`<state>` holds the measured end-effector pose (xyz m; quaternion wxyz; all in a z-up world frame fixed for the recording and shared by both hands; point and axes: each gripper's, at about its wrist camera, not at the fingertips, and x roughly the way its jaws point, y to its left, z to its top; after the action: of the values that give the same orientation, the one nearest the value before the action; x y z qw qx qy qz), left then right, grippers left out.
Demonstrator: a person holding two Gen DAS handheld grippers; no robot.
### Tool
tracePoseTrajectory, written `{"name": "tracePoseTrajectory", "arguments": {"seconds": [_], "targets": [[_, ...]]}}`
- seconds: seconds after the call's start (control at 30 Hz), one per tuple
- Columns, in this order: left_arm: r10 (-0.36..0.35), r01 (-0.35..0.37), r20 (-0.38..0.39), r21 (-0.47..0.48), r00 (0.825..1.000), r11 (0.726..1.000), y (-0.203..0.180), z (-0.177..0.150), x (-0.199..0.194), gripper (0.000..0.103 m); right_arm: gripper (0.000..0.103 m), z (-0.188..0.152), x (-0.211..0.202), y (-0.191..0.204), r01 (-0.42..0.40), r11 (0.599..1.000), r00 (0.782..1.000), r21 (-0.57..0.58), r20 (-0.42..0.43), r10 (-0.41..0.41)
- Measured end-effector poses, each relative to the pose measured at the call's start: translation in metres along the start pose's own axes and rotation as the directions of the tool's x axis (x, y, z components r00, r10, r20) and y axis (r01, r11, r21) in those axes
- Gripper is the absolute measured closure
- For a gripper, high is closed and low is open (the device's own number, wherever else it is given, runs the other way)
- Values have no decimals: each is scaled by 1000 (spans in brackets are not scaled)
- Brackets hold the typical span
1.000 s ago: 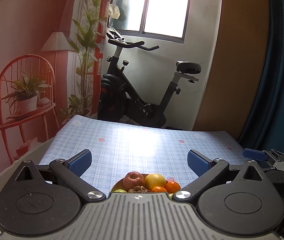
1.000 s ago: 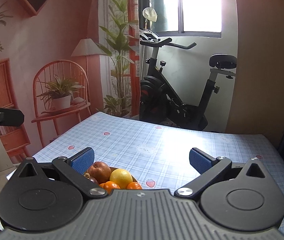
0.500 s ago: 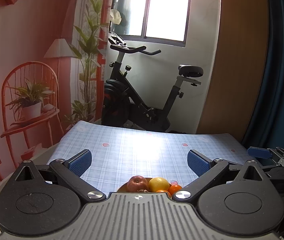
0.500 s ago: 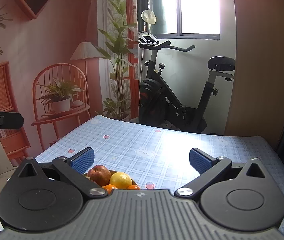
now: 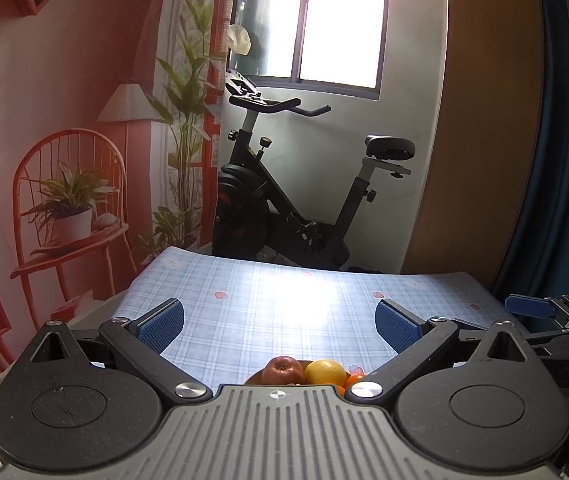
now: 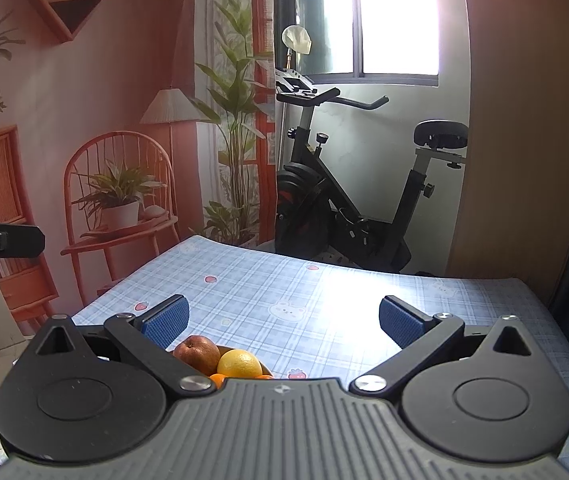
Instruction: Organize fruits
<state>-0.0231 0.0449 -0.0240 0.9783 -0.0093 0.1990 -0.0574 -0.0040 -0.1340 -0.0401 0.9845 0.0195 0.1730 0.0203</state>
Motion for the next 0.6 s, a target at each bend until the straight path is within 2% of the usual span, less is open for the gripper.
{"name": "tracePoseTrajectory", "arguments": {"seconds": [0.6], "targets": [[31,-31,2,5,1000,999,-2,0,1,0,0,1,1,-1,8,1000,1000,14,-18,-8]]}}
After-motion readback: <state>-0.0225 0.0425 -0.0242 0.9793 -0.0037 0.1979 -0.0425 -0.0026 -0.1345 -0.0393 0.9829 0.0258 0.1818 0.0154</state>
